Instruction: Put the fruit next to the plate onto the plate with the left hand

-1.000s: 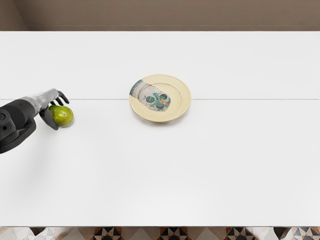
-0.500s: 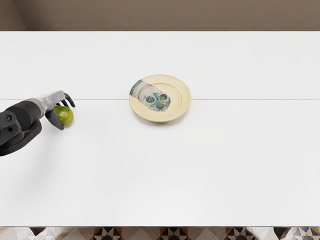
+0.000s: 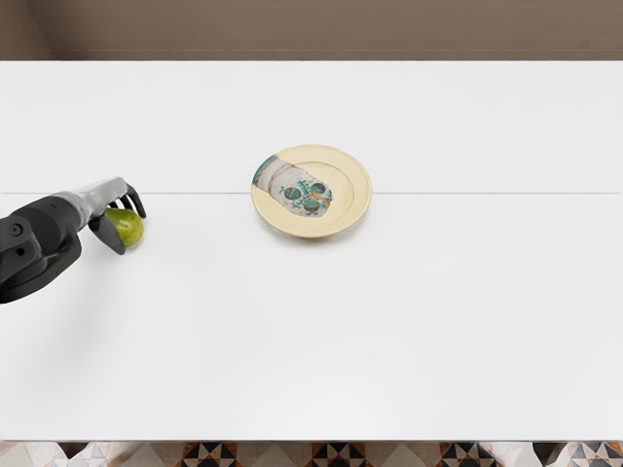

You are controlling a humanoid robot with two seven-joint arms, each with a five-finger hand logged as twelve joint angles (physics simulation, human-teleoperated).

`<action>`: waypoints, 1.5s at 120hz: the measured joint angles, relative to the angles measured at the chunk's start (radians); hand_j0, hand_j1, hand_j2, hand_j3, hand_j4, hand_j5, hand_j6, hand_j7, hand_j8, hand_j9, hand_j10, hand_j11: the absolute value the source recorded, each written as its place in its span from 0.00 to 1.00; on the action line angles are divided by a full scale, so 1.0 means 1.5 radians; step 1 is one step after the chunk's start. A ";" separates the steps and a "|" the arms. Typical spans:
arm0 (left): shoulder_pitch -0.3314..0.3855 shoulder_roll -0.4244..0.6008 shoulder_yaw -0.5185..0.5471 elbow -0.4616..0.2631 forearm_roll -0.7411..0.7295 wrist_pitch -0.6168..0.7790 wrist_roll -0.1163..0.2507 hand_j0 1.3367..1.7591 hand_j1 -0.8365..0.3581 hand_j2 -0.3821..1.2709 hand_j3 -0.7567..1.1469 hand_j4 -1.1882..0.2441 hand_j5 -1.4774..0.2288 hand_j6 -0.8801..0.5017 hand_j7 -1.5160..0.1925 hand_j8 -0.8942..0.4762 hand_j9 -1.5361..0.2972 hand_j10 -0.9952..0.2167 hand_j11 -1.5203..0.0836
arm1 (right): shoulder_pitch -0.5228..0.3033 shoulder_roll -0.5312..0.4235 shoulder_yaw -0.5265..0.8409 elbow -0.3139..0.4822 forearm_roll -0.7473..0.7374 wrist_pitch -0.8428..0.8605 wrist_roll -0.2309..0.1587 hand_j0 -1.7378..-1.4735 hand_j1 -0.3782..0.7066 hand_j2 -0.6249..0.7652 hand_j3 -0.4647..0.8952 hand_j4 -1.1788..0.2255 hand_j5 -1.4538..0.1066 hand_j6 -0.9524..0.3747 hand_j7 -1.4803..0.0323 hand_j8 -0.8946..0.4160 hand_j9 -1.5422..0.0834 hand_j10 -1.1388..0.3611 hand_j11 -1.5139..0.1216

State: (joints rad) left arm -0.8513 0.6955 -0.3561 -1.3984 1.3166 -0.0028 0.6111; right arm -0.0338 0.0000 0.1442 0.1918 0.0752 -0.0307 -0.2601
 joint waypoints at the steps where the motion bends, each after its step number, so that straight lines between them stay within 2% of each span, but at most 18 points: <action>1: 0.000 0.000 0.000 0.000 0.000 0.000 0.000 0.75 0.51 0.36 0.40 0.41 0.42 0.33 0.43 0.35 0.41 0.34 0.46 | 0.000 0.000 0.000 0.000 0.000 0.000 0.000 0.30 0.06 0.44 0.34 0.82 0.90 0.69 0.95 0.66 0.92 0.74 0.90; 29: -0.009 0.002 -0.001 -0.010 -0.008 -0.001 0.000 0.75 0.51 0.43 0.40 0.40 0.38 0.33 0.40 0.34 0.38 0.33 0.43 | 0.000 0.000 -0.001 0.000 0.000 0.000 0.001 0.30 0.06 0.44 0.34 0.82 0.90 0.69 0.95 0.66 0.92 0.74 0.90; 47: -0.023 0.005 -0.003 -0.025 -0.024 -0.014 0.000 0.75 0.51 0.44 0.40 0.39 0.37 0.32 0.39 0.35 0.38 0.33 0.42 | 0.000 0.000 -0.001 0.000 0.000 0.000 0.001 0.30 0.06 0.44 0.34 0.82 0.90 0.69 0.95 0.66 0.92 0.74 0.90; 83: -0.149 -0.011 -0.004 -0.039 -0.140 -0.083 0.000 0.75 0.45 0.50 0.40 0.43 0.32 0.39 0.35 0.39 0.36 0.38 0.40 | -0.001 0.000 -0.002 0.000 0.000 0.000 0.002 0.30 0.06 0.44 0.34 0.82 0.90 0.69 0.95 0.66 0.92 0.74 0.90; 112: -0.235 -0.040 -0.001 -0.033 -0.219 -0.133 0.000 0.75 0.45 0.47 0.40 0.44 0.30 0.40 0.34 0.41 0.34 0.39 0.38 | -0.001 0.000 -0.004 0.000 0.000 0.000 0.003 0.30 0.06 0.44 0.34 0.82 0.90 0.69 0.95 0.66 0.92 0.74 0.90; 122: -0.250 -0.068 -0.001 -0.029 -0.239 -0.147 0.000 0.75 0.46 0.48 0.40 0.44 0.29 0.40 0.33 0.40 0.34 0.39 0.38 | -0.001 0.000 -0.003 0.000 0.000 0.000 0.003 0.30 0.06 0.44 0.34 0.82 0.90 0.69 0.95 0.66 0.92 0.74 0.90; 132: -0.274 -0.091 -0.001 -0.019 -0.255 -0.159 0.000 0.75 0.44 0.51 0.40 0.45 0.28 0.42 0.32 0.42 0.33 0.40 0.37 | -0.001 0.000 -0.004 0.000 0.000 0.000 0.004 0.30 0.06 0.44 0.34 0.82 0.90 0.69 0.95 0.66 0.92 0.74 0.90; 146: -0.299 -0.134 0.000 0.004 -0.269 -0.172 0.000 0.75 0.45 0.47 0.40 0.46 0.27 0.42 0.31 0.42 0.33 0.41 0.36 | -0.002 0.000 -0.004 0.000 0.000 0.000 0.004 0.30 0.06 0.44 0.34 0.82 0.90 0.69 0.95 0.66 0.92 0.74 0.90; 160: -0.325 -0.181 0.001 0.041 -0.273 -0.183 0.000 0.75 0.47 0.45 0.40 0.45 0.27 0.41 0.31 0.41 0.32 0.41 0.36 | -0.002 0.000 -0.004 0.000 0.000 0.000 0.004 0.30 0.06 0.44 0.34 0.82 0.90 0.69 0.95 0.66 0.92 0.74 0.90; 180: -0.354 -0.233 0.017 0.107 -0.276 -0.188 0.000 0.75 0.45 0.48 0.40 0.46 0.26 0.42 0.31 0.43 0.31 0.41 0.35 | -0.002 0.000 -0.005 0.000 0.000 0.000 0.004 0.30 0.06 0.44 0.34 0.82 0.90 0.69 0.95 0.66 0.92 0.74 0.90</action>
State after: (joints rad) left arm -1.3822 0.3466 -0.3307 -1.2376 0.9030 -0.2853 0.6113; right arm -0.0373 0.0000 0.1369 0.1917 0.0750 -0.0313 -0.2546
